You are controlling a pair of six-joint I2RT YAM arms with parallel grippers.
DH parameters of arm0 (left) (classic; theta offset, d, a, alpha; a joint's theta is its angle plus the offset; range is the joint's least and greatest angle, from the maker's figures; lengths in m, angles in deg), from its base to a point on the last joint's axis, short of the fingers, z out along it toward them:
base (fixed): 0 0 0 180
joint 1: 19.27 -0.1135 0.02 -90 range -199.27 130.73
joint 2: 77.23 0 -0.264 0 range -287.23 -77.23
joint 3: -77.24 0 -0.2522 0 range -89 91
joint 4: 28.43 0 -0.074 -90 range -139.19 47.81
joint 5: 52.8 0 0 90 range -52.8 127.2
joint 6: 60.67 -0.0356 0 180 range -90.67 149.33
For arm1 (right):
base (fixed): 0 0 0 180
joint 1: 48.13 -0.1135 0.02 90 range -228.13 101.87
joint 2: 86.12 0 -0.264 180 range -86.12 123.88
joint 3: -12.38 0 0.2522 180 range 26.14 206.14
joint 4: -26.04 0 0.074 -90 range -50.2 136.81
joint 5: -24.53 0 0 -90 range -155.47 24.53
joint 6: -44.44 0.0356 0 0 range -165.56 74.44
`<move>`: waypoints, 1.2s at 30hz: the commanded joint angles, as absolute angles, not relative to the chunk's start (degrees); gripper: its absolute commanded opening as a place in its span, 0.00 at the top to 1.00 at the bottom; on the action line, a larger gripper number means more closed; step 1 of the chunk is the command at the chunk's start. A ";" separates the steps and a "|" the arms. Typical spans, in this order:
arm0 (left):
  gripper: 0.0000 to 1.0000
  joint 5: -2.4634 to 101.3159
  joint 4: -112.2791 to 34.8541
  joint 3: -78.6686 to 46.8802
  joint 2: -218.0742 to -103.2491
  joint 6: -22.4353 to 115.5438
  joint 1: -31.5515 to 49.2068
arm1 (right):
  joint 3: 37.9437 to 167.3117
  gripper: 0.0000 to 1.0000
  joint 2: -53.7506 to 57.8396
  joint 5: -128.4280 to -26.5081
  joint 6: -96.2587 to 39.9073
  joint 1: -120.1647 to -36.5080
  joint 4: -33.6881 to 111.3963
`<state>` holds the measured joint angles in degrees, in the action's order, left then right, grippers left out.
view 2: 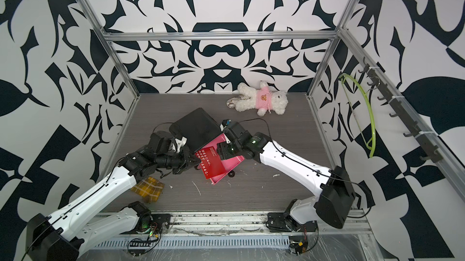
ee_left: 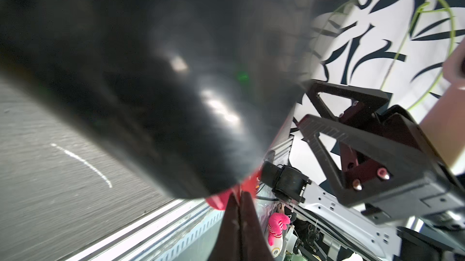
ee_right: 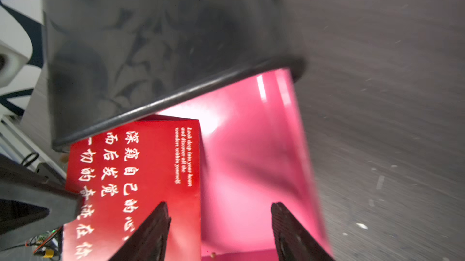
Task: Take the postcards out of the drawer
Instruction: Pick up the postcard from the drawer.
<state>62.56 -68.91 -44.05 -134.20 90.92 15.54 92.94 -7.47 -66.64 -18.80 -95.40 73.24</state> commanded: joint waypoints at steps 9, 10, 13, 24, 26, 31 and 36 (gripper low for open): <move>1.00 59.50 -54.30 -47.78 -131.21 98.15 15.97 | 93.58 0.31 -11.85 -63.07 -20.42 -94.45 75.41; 1.00 60.47 -54.05 -47.19 -131.71 97.45 16.06 | 93.11 0.30 -12.59 -64.50 -20.51 -93.53 74.87; 1.00 65.42 -52.13 -43.97 -134.02 95.16 16.01 | 91.36 0.27 -15.09 -70.57 -20.77 -90.07 72.61; 1.00 74.53 -59.38 -23.17 -145.71 77.12 15.98 | 88.40 0.16 -21.45 -99.80 -20.60 -75.51 60.88; 1.00 75.30 -58.57 -21.46 -147.73 74.66 15.92 | 87.94 0.16 -21.75 -104.36 -19.65 -73.03 57.92; 1.00 81.82 -54.28 -18.86 -154.00 73.58 14.48 | 87.58 0.18 -21.89 -110.36 -21.24 -72.05 52.92; 1.00 84.01 -56.25 -16.17 -155.81 69.76 12.13 | 87.40 0.26 -21.72 -112.85 -22.03 -71.78 51.15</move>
<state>80.75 -56.43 -18.87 -156.10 73.78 13.07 87.24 -21.15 -107.10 -21.07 -71.42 55.92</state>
